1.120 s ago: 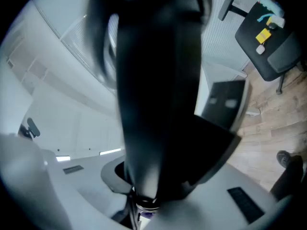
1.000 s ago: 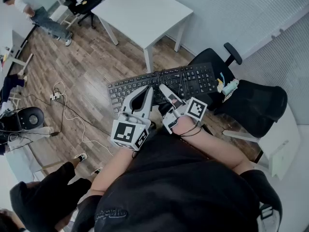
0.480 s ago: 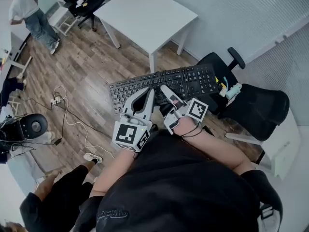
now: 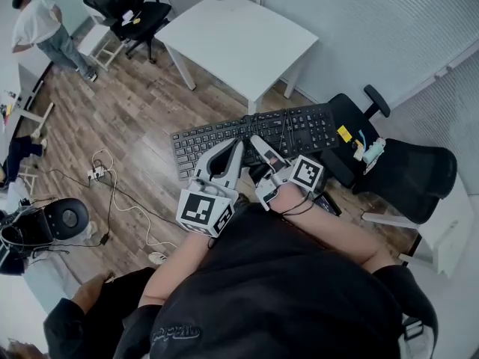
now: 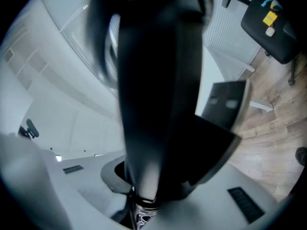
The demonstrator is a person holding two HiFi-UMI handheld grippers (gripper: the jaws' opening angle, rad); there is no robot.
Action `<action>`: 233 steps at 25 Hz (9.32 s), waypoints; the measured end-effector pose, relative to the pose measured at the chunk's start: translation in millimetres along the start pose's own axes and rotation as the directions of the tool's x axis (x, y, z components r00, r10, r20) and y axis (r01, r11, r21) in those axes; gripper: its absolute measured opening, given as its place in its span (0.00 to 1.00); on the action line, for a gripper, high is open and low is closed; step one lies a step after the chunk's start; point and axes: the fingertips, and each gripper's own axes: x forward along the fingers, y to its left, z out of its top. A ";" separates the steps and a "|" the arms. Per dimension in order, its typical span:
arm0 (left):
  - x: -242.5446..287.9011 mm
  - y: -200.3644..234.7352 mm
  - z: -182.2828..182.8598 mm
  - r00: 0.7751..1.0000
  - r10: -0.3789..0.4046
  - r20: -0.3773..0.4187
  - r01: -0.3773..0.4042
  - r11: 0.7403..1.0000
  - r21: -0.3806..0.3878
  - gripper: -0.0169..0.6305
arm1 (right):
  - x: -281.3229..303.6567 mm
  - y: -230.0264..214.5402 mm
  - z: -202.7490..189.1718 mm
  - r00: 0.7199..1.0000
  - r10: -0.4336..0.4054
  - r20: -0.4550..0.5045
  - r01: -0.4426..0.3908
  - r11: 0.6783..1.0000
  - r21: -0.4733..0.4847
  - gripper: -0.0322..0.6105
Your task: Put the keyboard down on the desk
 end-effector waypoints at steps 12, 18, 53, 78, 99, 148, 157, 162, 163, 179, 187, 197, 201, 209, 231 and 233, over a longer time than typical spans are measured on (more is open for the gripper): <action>-11.7 43.1 -13.6 1.000 0.010 -0.029 -0.012 0.999 -0.051 0.05 | 35.0 -14.2 -27.6 0.999 -0.038 -0.037 0.038 0.999 0.011 0.21; -5.4 57.8 -16.7 0.998 0.041 -0.042 -0.044 0.998 -0.052 0.05 | 51.2 -22.6 -24.8 0.997 -0.046 -0.063 0.047 0.999 0.013 0.21; 279.8 108.4 -0.8 0.996 0.051 -0.080 -0.057 0.995 -0.077 0.05 | 163.3 -87.0 240.5 0.995 -0.040 -0.093 0.045 0.998 0.046 0.21; 357.6 87.5 19.6 0.995 -0.079 -0.064 0.078 0.997 -0.017 0.05 | 154.9 -83.5 325.3 0.999 -0.007 0.044 0.006 0.999 0.040 0.21; 360.5 219.8 55.0 0.994 -0.111 -0.012 0.111 0.993 -0.037 0.05 | 292.0 -81.5 312.8 0.999 -0.009 0.049 0.010 1.000 -0.025 0.21; 475.7 355.2 -3.2 0.985 0.065 -0.161 -0.088 0.986 -0.142 0.05 | 405.5 -196.4 404.2 0.977 -0.183 -0.106 0.186 0.983 0.013 0.21; 509.3 369.8 -26.6 0.976 0.114 -0.186 -0.142 0.980 -0.143 0.05 | 422.1 -257.7 422.8 0.972 -0.195 -0.134 0.204 0.977 0.057 0.21; 519.4 378.6 -55.3 0.962 0.132 -0.241 -0.162 0.981 -0.111 0.05 | 431.6 -286.5 420.5 0.965 -0.212 -0.153 0.226 0.970 0.088 0.21; 520.8 380.3 -62.1 0.958 0.134 -0.254 -0.167 0.979 -0.113 0.05 | 432.4 -291.7 420.4 0.962 -0.221 -0.158 0.235 0.969 0.073 0.21; 552.8 391.3 -134.0 0.945 0.028 -0.326 -0.101 0.972 -0.211 0.05 | 445.5 -370.6 428.4 0.950 -0.289 -0.116 0.301 0.947 0.114 0.21; 555.4 413.9 -171.8 0.916 0.071 -0.396 -0.166 0.963 -0.212 0.05 | 445.6 -391.0 430.5 0.935 -0.339 -0.103 0.349 0.931 0.106 0.21; 556.5 425.9 -187.3 0.903 0.088 -0.421 -0.201 0.952 -0.231 0.05 | 446.6 -409.4 431.9 0.926 -0.366 -0.091 0.376 0.917 0.136 0.21; 558.9 426.5 -186.5 0.899 0.086 -0.430 -0.200 0.953 -0.229 0.05 | 446.1 -408.0 432.0 0.920 -0.381 -0.095 0.390 0.911 0.131 0.21; 559.8 434.5 -190.8 0.898 0.095 -0.429 -0.208 0.952 -0.224 0.05 | 449.5 -416.9 429.8 0.899 -0.425 -0.111 0.435 0.895 0.101 0.23; 544.2 415.5 -188.7 0.891 0.102 -0.442 -0.183 0.972 -0.145 0.05 | 431.0 -414.1 398.6 0.636 -0.674 -0.377 0.577 0.739 -0.347 0.58; 541.8 412.4 -188.6 0.892 0.104 -0.440 -0.182 0.973 -0.140 0.05 | 426.6 -412.6 398.6 0.644 -0.662 -0.384 0.574 0.750 -0.329 0.59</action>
